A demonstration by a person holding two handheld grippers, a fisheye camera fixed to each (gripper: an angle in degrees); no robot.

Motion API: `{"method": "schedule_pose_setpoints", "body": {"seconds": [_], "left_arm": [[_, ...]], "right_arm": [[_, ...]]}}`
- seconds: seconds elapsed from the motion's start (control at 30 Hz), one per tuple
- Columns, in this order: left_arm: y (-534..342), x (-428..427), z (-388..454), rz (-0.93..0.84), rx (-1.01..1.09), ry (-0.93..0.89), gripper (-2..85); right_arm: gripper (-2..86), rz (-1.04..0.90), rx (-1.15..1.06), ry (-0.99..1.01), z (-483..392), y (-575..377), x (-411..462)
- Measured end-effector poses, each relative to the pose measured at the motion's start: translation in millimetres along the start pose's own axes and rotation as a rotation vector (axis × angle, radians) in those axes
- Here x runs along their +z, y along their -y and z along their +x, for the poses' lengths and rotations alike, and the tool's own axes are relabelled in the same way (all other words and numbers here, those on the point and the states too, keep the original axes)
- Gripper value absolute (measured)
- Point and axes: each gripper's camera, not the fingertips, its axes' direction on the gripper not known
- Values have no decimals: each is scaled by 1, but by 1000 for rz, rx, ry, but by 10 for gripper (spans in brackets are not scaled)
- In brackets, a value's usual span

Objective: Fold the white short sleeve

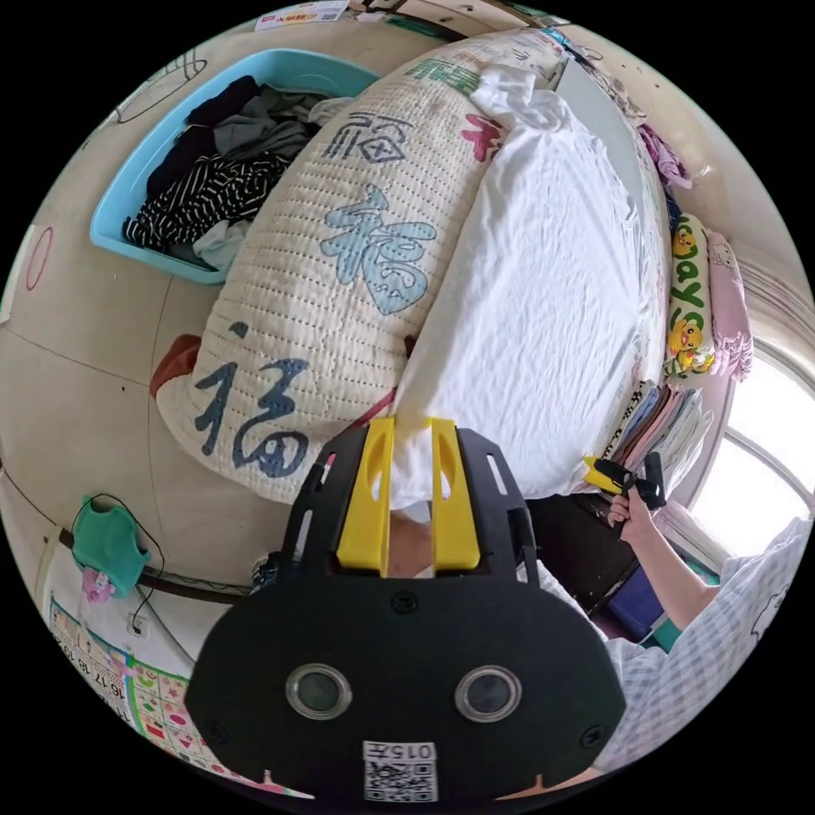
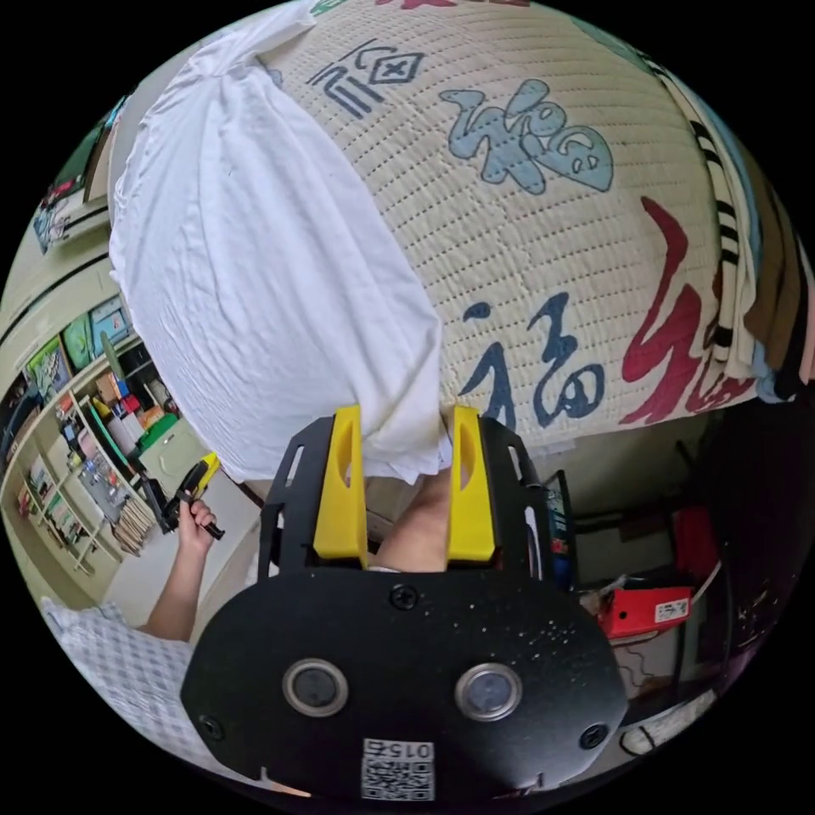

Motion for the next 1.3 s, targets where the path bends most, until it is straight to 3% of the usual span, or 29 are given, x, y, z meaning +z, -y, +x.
{"method": "schedule_pose_setpoints", "body": {"seconds": [0.07, 0.17, 0.53, 0.63, 0.73, 0.87, 1.0, 1.3], "left_arm": [[0, 2, 7, -5, 27, 19, 58], [1, 5, 14, -27, 44, 20, 24], [-3, 11, 31, -13, 105, 99, -1], [-3, 23, 34, -61, 109, 200, 8], [-7, 30, 34, -101, 142, 130, 40], [-7, 36, 29, -92, 133, 35, 41], [-5, 40, 32, -108, 172, 40, -1], [8, 54, 28, -122, 162, 59, -8]], "right_arm": [[31, -21, -25, -80, 3, 6, 24], [1, -31, -69, -25, 13, 14, 51], [-2, 9, -33, -61, -16, 51, 174], [21, 23, -13, -56, -31, 59, 208], [63, 32, 18, -16, -40, 62, 235], [18, 62, 44, 38, -61, 69, 269], [1, 78, 23, -93, -99, 78, 302], [-2, 59, 136, -238, -167, 116, 387]]}}
